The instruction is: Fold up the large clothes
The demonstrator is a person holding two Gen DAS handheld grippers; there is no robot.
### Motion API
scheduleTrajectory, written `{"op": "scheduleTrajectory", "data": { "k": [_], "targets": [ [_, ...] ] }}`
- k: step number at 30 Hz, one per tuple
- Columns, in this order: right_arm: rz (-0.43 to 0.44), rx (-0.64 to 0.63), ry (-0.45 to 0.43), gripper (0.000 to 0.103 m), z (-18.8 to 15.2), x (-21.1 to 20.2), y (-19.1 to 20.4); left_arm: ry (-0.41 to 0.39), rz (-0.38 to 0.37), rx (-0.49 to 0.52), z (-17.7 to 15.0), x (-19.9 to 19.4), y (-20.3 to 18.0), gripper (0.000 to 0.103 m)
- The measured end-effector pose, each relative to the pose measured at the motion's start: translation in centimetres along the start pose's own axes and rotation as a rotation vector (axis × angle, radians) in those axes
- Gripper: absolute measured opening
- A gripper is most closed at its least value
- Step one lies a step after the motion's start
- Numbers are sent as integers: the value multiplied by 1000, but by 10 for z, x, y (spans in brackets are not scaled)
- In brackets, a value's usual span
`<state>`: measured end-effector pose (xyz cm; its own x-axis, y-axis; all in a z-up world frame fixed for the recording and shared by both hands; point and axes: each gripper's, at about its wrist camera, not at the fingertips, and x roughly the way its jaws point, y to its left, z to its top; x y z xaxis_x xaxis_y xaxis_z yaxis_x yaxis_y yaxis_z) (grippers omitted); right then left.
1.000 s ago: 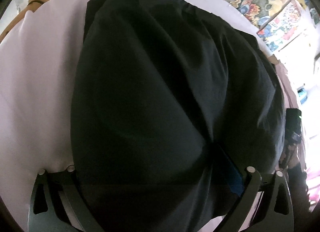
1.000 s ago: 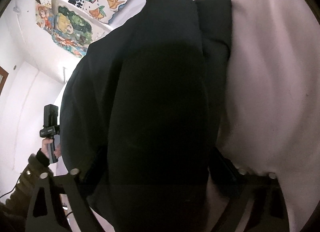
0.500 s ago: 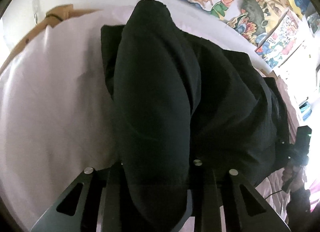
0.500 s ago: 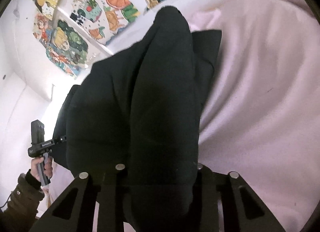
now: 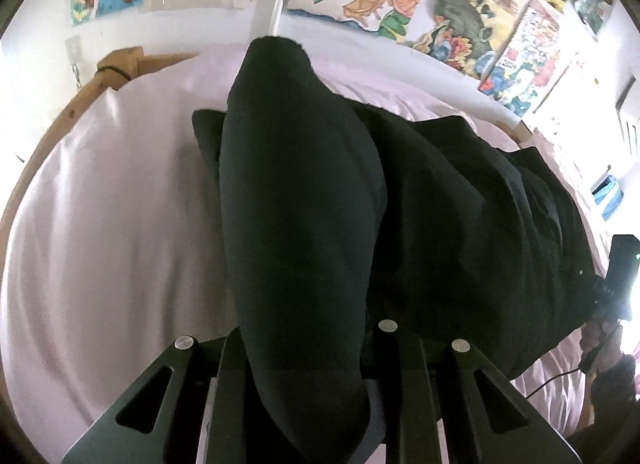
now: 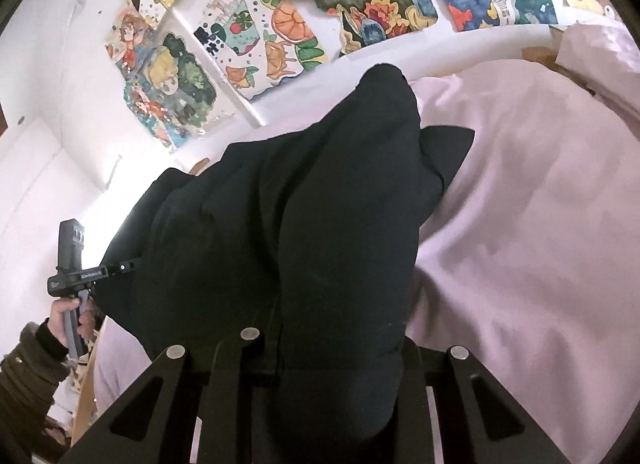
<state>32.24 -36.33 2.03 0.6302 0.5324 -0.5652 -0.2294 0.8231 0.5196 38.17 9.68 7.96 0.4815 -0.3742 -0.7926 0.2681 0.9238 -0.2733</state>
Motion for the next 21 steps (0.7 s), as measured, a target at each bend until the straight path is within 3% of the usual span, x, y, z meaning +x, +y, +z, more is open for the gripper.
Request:
{"op": "scheduleTrajectory", "data": {
  "k": [15,21],
  "targets": [
    [-73,-105,-46,22,-46,-68,64,-23,-17,56,-55,-59,-35,16],
    [-110,-91,-13,22,-75,-64,65,-15,-14,40,-86,-55,-28,16]
  ]
}}
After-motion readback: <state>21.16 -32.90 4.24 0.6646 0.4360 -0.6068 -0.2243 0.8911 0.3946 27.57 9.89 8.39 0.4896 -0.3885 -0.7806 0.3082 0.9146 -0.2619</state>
